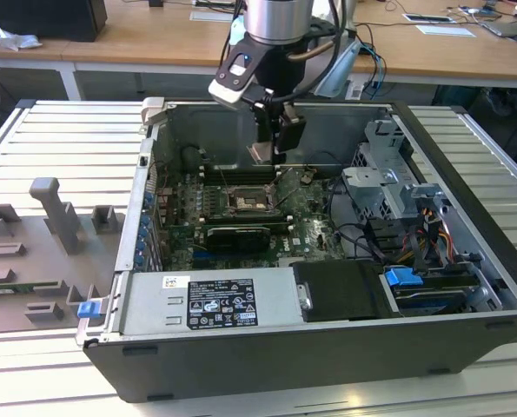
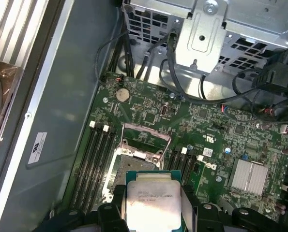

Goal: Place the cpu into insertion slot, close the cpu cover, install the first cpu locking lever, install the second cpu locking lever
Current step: 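Place the cpu into insertion slot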

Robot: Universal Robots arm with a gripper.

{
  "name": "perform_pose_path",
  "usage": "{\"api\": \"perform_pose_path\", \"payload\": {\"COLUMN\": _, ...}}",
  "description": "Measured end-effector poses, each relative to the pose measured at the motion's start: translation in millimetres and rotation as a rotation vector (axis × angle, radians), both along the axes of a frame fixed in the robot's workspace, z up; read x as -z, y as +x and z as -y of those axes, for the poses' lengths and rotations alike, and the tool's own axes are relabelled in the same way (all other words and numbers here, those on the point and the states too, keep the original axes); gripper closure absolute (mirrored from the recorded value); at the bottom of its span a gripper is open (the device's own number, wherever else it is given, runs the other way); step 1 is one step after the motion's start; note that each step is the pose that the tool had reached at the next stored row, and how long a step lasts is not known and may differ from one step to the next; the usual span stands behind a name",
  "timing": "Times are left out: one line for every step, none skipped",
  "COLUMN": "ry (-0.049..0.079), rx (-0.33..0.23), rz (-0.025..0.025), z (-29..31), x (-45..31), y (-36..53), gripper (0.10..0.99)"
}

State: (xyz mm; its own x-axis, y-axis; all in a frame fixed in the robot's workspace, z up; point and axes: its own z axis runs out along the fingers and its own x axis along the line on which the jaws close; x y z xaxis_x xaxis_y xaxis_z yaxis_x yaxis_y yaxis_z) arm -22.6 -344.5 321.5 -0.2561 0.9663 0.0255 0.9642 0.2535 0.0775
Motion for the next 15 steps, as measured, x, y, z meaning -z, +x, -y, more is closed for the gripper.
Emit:
{"api": "perform_pose_path", "payload": {"ry": 0.0, "rx": 0.01, "rz": 0.0, "z": 0.0, "x": 0.2, "y": 0.0, "gripper": 0.545}}
{"api": "perform_pose_path", "payload": {"ry": 0.0, "rx": 0.029, "rz": 0.0, "z": 0.0, "x": 0.7, "y": 0.0, "gripper": 0.545}}
{"api": "perform_pose_path", "payload": {"ry": 0.0, "rx": 0.041, "rz": 0.0, "z": 0.0, "x": 1.3, "y": -0.1, "gripper": 0.545}}
{"api": "perform_pose_path", "payload": {"ry": 0.0, "rx": 0.05, "rz": 0.0, "z": 0.0, "x": 1.9, "y": -0.1, "gripper": 0.545}}
{"api": "perform_pose_path", "payload": {"ry": 0.0, "rx": 0.06, "rz": 0.0, "z": 0.0, "x": 2.5, "y": -0.2, "gripper": 0.545}}
{"api": "perform_pose_path", "payload": {"ry": 0.0, "rx": 0.068, "rz": -0.0001, "z": 0.0, "x": 2.8, "y": -0.3, "gripper": 0.545}}
{"api": "perform_pose_path", "payload": {"ry": 0.0, "rx": 0.09, "rz": -0.0007, "z": 0.0, "x": 4.0, "y": -0.3, "gripper": 0.545}}
{"api": "perform_pose_path", "payload": {"ry": 0.0, "rx": 0.117, "rz": -0.001, "z": 0.0, "x": 5.2, "y": -0.4, "gripper": 0.545}}
{"api": "perform_pose_path", "payload": {"ry": 0.0, "rx": 0.147, "rz": -0.001, "z": 0.0, "x": 5.8, "y": -0.4, "gripper": 0.545}}
{"api": "perform_pose_path", "payload": {"ry": 0.0, "rx": 0.185, "rz": -0.001, "z": 0.0, "x": 6.8, "y": -0.9, "gripper": 0.545}}
{"api": "perform_pose_path", "payload": {"ry": 0.0, "rx": 0.19, "rz": -0.001, "z": 0.0, "x": 6.9, "y": -1.7, "gripper": 0.545}}
{"api": "perform_pose_path", "payload": {"ry": 0.0, "rx": 0.19, "rz": -0.0009, "z": 0.0, "x": 7.0, "y": -2.7, "gripper": 0.545}}
{"api": "perform_pose_path", "payload": {"ry": 0.0, "rx": 0.191, "rz": -0.0015, "z": 0.0, "x": 7.7, "y": -3.5, "gripper": 0.545}}
{"api": "perform_pose_path", "payload": {"ry": 0.0, "rx": 0.193, "rz": -0.0025, "z": 0.0, "x": 8.7, "y": -4.3, "gripper": 0.545}}
{"api": "perform_pose_path", "payload": {"ry": 0.0, "rx": 0.196, "rz": -0.0031, "z": -0.3, "x": 9.6, "y": -4.7, "gripper": 0.545}}
